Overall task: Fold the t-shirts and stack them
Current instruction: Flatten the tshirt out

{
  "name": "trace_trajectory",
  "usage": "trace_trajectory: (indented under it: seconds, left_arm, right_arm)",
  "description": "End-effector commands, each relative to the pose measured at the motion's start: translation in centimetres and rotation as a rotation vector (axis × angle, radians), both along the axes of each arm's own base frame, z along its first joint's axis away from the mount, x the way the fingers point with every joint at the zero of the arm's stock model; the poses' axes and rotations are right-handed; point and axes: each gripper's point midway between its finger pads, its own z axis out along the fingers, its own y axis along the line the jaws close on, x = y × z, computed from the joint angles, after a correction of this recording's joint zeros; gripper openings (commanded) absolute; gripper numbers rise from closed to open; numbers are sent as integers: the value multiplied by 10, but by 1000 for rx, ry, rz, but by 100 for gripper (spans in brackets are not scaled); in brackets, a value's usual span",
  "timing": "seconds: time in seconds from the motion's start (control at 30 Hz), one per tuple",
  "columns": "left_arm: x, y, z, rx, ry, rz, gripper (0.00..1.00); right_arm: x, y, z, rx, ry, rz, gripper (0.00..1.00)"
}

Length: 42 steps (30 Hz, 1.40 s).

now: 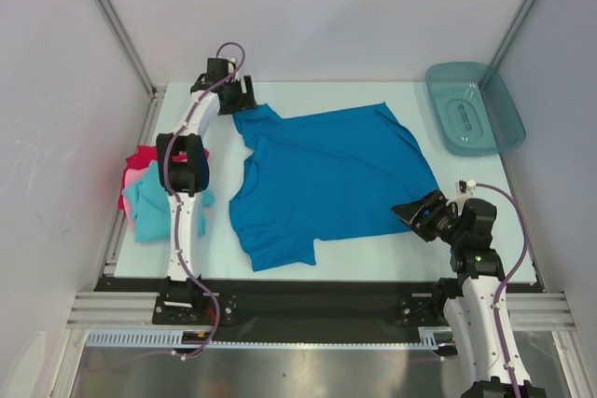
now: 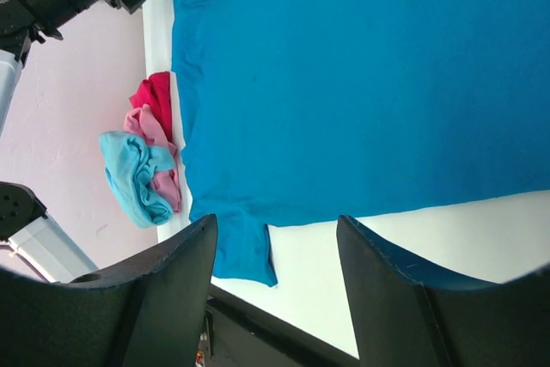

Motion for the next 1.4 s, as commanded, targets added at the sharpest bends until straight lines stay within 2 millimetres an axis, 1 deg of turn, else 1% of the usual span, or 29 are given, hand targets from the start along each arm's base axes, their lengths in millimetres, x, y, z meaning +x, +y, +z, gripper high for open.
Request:
trace_trajectory:
  seconds: [0.0,0.03,0.17,0.27,0.43,0.6,0.73,0.77,0.83,0.87,0.93,0.97,1.03,1.07,1.2,1.23,1.3,1.33,1.37]
  left_arm:
    - [0,5,2,8,6,-27,85]
    - [-2,4,-1,3,14,-32,85]
    - [-3,-1,-1,-22,20,-48,85]
    - [-5,-8,0,-42,26,-64,84]
    - [-10,-25,1,-74,29,-125,84]
    - [-11,-34,3,-74,22,-145,84]
    - [-14,-44,0,-76,28,-165,84]
    - [-16,-46,-4,-71,39,-169,79]
    - [-18,-49,-6,-57,43,-175,69]
    - [-19,-51,-7,-54,46,-176,60]
    - [-19,-51,-7,-48,47,-174,52]
    - [-21,-50,-8,-39,52,-169,43]
    - [-21,-49,-2,-29,44,-162,36]
    - [-21,-46,-2,-15,43,-152,28]
    - [-21,-43,9,21,23,-132,20]
    - [-21,-45,16,28,9,-132,20]
    - [-21,-42,22,63,-3,-115,20]
    - [-21,-44,30,71,-20,-115,20]
    - [-21,-44,33,80,-26,-112,22]
  right_arm:
    - [6,3,24,1,-76,23,63]
    - [6,3,25,4,-77,25,63]
    - [5,5,28,5,-80,34,63]
    - [5,6,31,4,-83,36,62]
    - [5,7,35,5,-93,41,62]
    - [3,8,34,8,-95,45,62]
    - [4,8,36,7,-103,45,62]
    - [3,8,36,8,-102,44,62]
    - [4,8,37,10,-106,43,62]
    - [4,8,37,11,-106,44,62]
    - [4,8,37,12,-108,42,62]
    - [4,8,39,12,-112,43,62]
    - [3,8,38,14,-113,44,62]
    - [3,9,38,16,-113,43,62]
    - [2,9,38,23,-115,47,62]
    - [2,10,38,23,-116,47,62]
    - [2,10,38,25,-119,49,62]
    - [1,10,38,27,-119,50,62]
    - [1,10,37,29,-118,48,62]
